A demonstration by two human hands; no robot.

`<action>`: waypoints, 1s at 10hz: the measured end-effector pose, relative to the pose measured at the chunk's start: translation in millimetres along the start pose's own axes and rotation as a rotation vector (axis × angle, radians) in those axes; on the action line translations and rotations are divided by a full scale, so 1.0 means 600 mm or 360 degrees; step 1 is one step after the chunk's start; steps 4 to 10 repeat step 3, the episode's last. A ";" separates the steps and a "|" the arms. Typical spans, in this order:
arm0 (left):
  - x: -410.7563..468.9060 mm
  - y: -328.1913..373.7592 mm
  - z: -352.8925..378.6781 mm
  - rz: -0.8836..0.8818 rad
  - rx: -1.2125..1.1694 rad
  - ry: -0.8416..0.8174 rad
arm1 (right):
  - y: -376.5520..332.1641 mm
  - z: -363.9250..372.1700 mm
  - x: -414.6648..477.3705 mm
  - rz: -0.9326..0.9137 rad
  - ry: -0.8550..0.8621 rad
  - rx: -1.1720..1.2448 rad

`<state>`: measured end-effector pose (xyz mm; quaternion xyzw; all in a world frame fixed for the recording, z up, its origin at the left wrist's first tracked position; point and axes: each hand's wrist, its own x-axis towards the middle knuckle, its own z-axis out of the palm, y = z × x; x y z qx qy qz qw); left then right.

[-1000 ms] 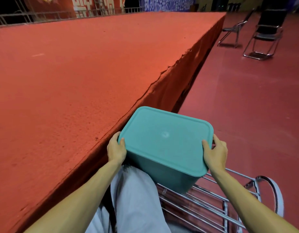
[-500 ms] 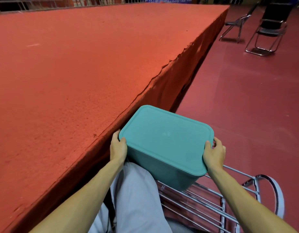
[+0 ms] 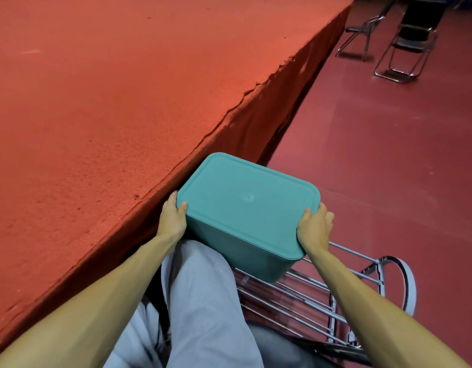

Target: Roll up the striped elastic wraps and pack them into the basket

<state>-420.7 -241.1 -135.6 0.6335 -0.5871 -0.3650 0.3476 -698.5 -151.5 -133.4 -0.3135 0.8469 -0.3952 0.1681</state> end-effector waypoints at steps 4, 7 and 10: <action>-0.028 0.051 -0.039 0.0244 0.0444 -0.0098 | -0.039 -0.057 -0.002 -0.0112 -0.0076 -0.0219; -0.028 0.051 -0.039 0.0244 0.0444 -0.0098 | -0.039 -0.057 -0.002 -0.0112 -0.0076 -0.0219; -0.028 0.051 -0.039 0.0244 0.0444 -0.0098 | -0.039 -0.057 -0.002 -0.0112 -0.0076 -0.0219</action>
